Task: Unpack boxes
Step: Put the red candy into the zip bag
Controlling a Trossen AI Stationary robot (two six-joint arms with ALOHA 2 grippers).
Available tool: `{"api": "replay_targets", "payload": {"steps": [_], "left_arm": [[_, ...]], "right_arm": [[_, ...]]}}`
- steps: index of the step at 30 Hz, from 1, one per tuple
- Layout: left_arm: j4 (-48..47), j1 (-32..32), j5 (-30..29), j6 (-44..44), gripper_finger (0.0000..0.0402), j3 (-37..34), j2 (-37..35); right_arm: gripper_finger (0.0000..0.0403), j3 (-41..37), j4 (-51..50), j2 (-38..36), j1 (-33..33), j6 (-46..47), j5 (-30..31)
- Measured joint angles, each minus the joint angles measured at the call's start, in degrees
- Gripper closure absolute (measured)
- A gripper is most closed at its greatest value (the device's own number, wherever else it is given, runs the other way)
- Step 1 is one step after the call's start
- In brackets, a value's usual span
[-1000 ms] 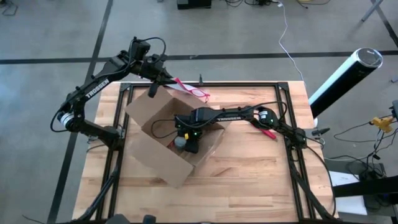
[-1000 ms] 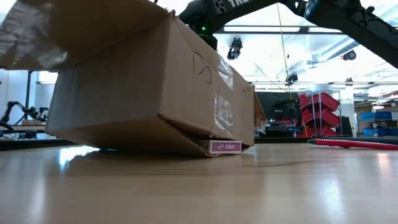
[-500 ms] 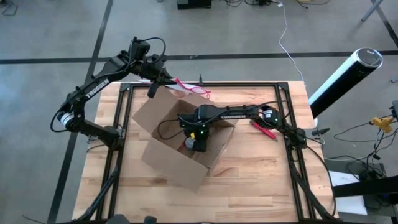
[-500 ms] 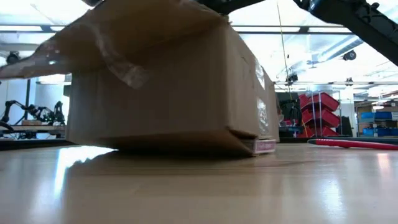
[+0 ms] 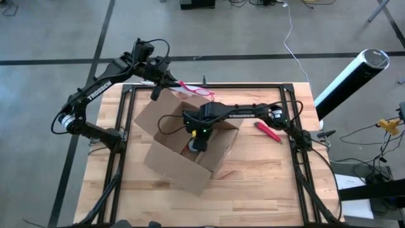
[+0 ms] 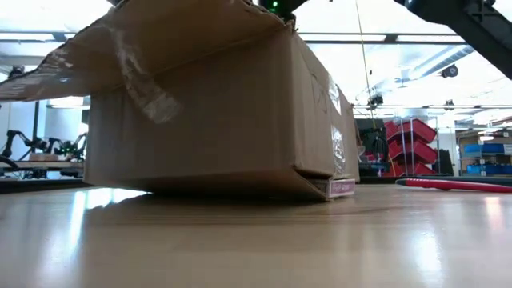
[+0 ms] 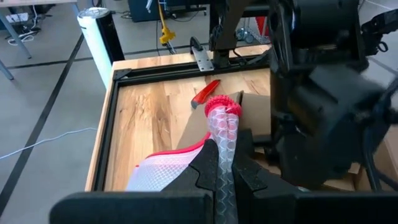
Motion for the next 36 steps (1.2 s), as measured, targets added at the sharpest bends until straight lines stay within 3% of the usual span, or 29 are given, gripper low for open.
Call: {"api": "replay_targets", "payload": {"steps": [11,16,21,27,36], "left_arm": [[0.0,0.0,0.0,0.0,0.0402,0.0,0.0],[0.0,0.0,0.0,-0.1,0.0402,0.0,0.0],[0.0,0.0,0.0,-0.3,0.0402,0.0,0.0],[0.0,0.0,0.0,-0.3,0.0402,0.0,0.0],[0.0,-0.2,0.0,-0.5,0.0402,0.0,0.0]], "right_arm": [[0.0205,-1.9,0.5,3.6,0.1,1.0,-0.1],[0.0177,-2.2,0.3,6.4,0.1,1.5,-0.1],[0.0232,-2.2,-0.2,7.4,0.0,0.4,-1.4],[0.038,-2.0,-1.2,6.9,0.0,-1.5,-1.6],[0.0401,-1.8,-3.4,1.4,-0.2,-0.1,-1.9]]}}
